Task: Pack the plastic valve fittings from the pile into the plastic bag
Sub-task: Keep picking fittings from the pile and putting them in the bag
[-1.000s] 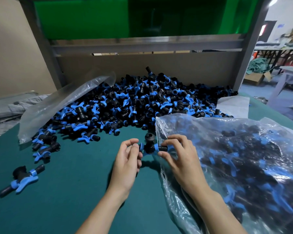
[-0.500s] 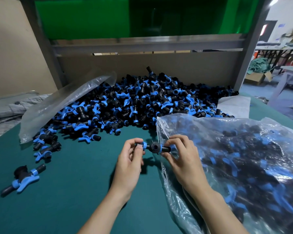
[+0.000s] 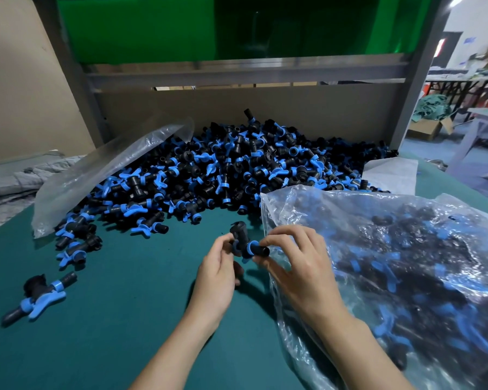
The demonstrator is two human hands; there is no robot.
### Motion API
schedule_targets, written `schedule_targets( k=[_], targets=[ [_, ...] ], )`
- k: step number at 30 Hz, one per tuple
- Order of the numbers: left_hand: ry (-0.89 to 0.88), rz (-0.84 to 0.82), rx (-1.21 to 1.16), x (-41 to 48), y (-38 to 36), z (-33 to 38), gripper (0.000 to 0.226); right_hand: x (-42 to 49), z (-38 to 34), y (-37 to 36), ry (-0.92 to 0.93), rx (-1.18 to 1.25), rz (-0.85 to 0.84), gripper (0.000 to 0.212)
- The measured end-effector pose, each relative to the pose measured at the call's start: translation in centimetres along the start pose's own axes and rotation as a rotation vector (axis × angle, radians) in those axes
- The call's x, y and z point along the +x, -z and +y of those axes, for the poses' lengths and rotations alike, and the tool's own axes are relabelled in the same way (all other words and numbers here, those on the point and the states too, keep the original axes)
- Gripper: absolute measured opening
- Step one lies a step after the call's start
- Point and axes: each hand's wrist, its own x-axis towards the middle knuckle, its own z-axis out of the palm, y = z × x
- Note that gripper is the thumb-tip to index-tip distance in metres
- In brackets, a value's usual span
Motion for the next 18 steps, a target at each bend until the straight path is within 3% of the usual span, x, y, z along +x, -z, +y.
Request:
schedule_targets(
  k=[9, 18],
  targets=[
    [0.017, -0.011, 0.047, -0.1, -0.1, -0.2, 0.041, 0.0, -0.1, 0.0, -0.005, 0.002, 0.003, 0.026],
    [0.020, 0.051, -0.175, 0.1, 0.5, 0.7, 0.021, -0.5, 0.7, 0.0, -0.184, 0.006, -0.067, 0.028]
  ],
)
